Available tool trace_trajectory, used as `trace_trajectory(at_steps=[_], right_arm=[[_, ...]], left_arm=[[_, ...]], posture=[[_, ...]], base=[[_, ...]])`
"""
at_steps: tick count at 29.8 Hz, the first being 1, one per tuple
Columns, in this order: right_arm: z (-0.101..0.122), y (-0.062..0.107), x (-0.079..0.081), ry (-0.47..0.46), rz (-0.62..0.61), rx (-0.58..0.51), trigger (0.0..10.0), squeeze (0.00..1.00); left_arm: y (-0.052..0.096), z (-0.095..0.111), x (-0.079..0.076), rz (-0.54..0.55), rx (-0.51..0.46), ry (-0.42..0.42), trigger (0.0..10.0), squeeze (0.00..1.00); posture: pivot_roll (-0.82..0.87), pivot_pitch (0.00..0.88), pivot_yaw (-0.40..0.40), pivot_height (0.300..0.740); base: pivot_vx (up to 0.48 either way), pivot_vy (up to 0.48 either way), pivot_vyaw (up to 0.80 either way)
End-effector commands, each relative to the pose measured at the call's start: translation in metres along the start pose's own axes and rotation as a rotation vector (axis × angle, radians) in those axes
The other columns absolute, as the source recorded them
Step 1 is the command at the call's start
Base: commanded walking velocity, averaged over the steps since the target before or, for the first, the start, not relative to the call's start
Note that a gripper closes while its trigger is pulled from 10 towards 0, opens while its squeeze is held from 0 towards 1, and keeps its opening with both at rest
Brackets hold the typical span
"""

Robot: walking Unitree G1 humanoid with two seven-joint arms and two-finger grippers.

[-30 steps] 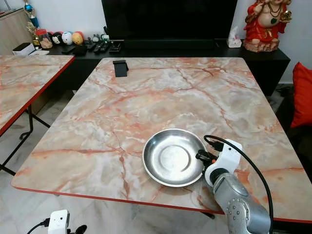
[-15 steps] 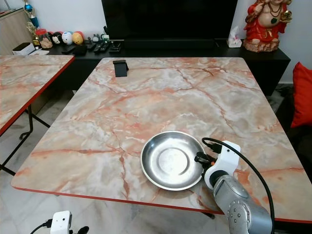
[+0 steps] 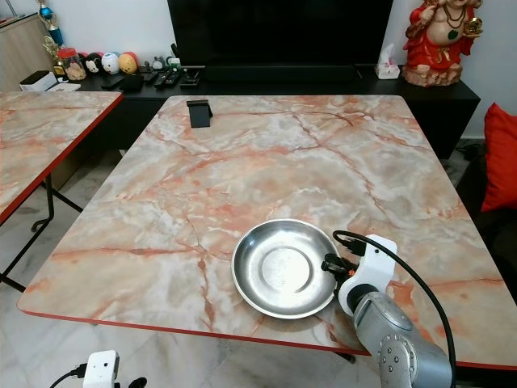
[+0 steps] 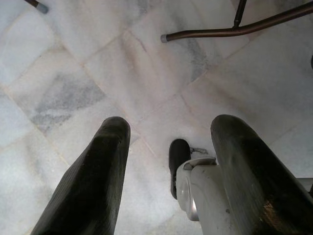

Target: Setting the table

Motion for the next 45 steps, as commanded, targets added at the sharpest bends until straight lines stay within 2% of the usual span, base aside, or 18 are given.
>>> trace_trajectory(at_steps=[1,4,5,6,7,8,9,10,11,13,15,24,32,37,45], right_arm=[[-0.018,-0.001,-0.007,0.031,-0.04,0.081,10.0,0.6],[-0.017,0.0,-0.011,0.032,-0.054,0.081,10.0,0.56],[-0.017,0.0,-0.01,0.028,-0.046,0.08,10.0,0.64],[-0.017,0.0,-0.01,0.027,-0.043,0.08,10.0,0.64],[-0.017,0.0,-0.009,0.027,-0.043,0.08,10.0,0.94],[-0.017,0.0,-0.009,0.03,-0.043,0.079,10.0,0.88],[-0.016,0.0,-0.008,0.031,-0.043,0.079,10.0,0.88],[-0.016,-0.001,-0.008,0.03,-0.041,0.078,10.0,0.36],[-0.016,-0.001,-0.007,0.03,-0.039,0.076,10.0,0.36],[-0.013,-0.002,-0.006,0.033,-0.036,0.063,10.0,0.0],[-0.002,-0.003,-0.005,0.03,-0.033,0.017,10.0,0.0],[0.009,-0.004,-0.005,0.008,-0.029,-0.036,10.0,0.0],[0.021,-0.004,0.007,-0.037,0.033,-0.095,10.0,0.0],[0.023,-0.004,0.017,-0.039,0.085,-0.105,10.0,0.0],[0.035,0.0,0.024,-0.035,0.119,-0.173,10.0,0.0]], left_arm=[[0.001,-0.001,0.005,0.006,0.006,-0.009,10.0,0.0],[0.001,-0.001,0.004,0.005,0.006,-0.009,10.0,0.0],[0.001,-0.001,0.004,0.004,0.007,-0.009,10.0,0.0],[0.001,-0.002,0.004,0.004,0.007,-0.008,10.0,0.0],[0.001,-0.002,0.003,0.003,0.008,-0.009,10.0,0.0],[0.001,-0.002,0.003,0.002,0.01,-0.009,10.0,0.0],[0.001,-0.002,0.002,0.001,0.011,-0.009,10.0,0.0],[0.001,-0.003,0.002,0.0,0.013,-0.011,10.0,0.0],[0.001,-0.003,0.001,-0.001,0.015,-0.014,10.0,0.0],[0.0,-0.004,0.0,-0.003,0.018,-0.015,10.0,0.0],[0.0,-0.004,-0.002,-0.003,0.02,-0.013,10.0,0.0],[-0.001,-0.006,-0.006,-0.003,0.024,-0.008,10.0,0.0],[0.0,-0.007,0.0,0.006,0.031,-0.001,10.0,0.0],[0.001,-0.006,0.005,0.01,0.028,0.003,10.0,0.0],[0.002,-0.006,0.005,0.009,0.023,0.005,10.0,0.0]], posture=[[-0.13,0.0,0.063,0.74],[-0.13,0.0,0.062,0.74],[-0.13,0.0,0.061,0.74],[-0.13,0.0,0.061,0.74],[-0.13,0.0,0.058,0.74],[-0.13,0.0,0.058,0.74],[-0.13,0.0,0.058,0.74],[-0.13,0.0,0.057,0.74],[-0.13,0.0,0.057,0.74],[-0.13,0.0,0.054,0.74],[-0.13,0.0,0.052,0.74],[-0.13,0.0,0.048,0.74],[-0.13,0.0,0.047,0.74],[-0.13,0.0,0.047,0.74],[-0.13,0.0,0.048,0.74]], base=[[0.0,0.0,0.0],[0.0,0.0,0.0],[0.0,0.0,0.0],[0.0,0.0,0.0],[0.0,0.0,0.0],[0.0,0.0,0.0],[0.0,0.0,0.0],[0.0,0.0,0.0],[0.0,0.0,0.0],[0.0,0.0,0.0],[0.0,0.0,0.0],[0.0,0.0,0.0],[0.0,0.0,0.0],[0.0,0.0,0.0],[0.0,0.0,0.0]])
Point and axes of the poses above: a point about 5 cm out from each wrist's last joint towards the gripper, its own y axis pointing back from the gripper into the wrist, its own z axis along the axis of the wrist's last joint, x = y × z, the point moved 5 cm from there along -y, pointing out of the wrist towards the gripper, and after that the axes turned 5 degrees about y, right-handed, at the moved point
